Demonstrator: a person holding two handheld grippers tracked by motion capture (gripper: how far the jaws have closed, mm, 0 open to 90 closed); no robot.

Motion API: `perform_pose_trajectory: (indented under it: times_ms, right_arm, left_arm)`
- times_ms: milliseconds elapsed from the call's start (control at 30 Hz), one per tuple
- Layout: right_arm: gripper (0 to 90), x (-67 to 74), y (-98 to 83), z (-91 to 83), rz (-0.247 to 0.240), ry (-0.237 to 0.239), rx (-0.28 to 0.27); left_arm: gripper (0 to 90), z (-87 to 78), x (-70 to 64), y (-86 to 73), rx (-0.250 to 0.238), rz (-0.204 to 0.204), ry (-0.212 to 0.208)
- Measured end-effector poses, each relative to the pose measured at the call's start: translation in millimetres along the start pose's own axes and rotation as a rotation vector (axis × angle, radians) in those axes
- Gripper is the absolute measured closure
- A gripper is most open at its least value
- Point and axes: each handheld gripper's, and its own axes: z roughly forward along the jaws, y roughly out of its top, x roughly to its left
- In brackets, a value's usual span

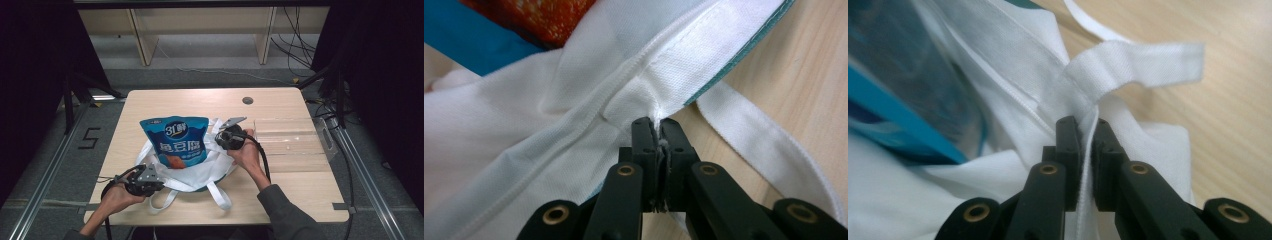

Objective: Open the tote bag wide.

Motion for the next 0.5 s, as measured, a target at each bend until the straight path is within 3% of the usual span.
perform_pose_trajectory:
  times_ms: [33, 67, 100, 233, 367, 400, 433, 467, 500]
  right_arm:
    - [85.2, -1.8, -4.5, 9.5, -0.004, -0.013, 0.005]
    - [85.3, 0.3, -8.8, 16.4, 0.038, -0.023, 0.032]
    - [85.3, 1.5, -11.8, 22.9, 0.038, -0.023, 0.06]
    - [85.2, 2.8, -10.0, 21.5, 0.023, -0.022, 0.076]
    - [83.0, -0.2, -8.6, 16.7, 0.046, -0.012, 0.043]
    - [80.9, -0.2, -7.8, 14.6, 0.054, -0.008, 0.033]
    - [77.3, -0.1, -7.1, 12.3, 0.054, -0.009, 0.025]
    - [72.0, -0.9, -5.6, 8.6, 0.054, -0.007, 0.005]
    - [67.6, 1.5, -4.0, 4.1, 0.096, 0.01, 0.024]
  left_arm:
    - [86.6, 0.1, 1.0, -0.4, 0.006, 0.007, 0.006]
    - [86.5, 0.1, -0.7, -0.1, -0.009, -0.01, -0.003]
    - [86.4, -0.7, 0.2, 0.3, 0.004, 0.01, 0.009]
    - [83.3, -4.1, -1.5, 1.4, 0.001, 0.015, 0.005]
    - [67.6, -23.2, -3.1, 4.9, -0.114, -0.033, -0.029]
    - [63.9, -30.6, -2.2, 6.2, -0.13, -0.036, -0.016]
    - [61.4, -37.4, -2.8, 7.5, -0.173, -0.068, -0.019]
    - [58.7, -42.1, -0.8, 8.1, -0.172, -0.06, -0.014]
    - [56.0, -47.2, 0.0, 8.5, -0.185, -0.07, -0.006]
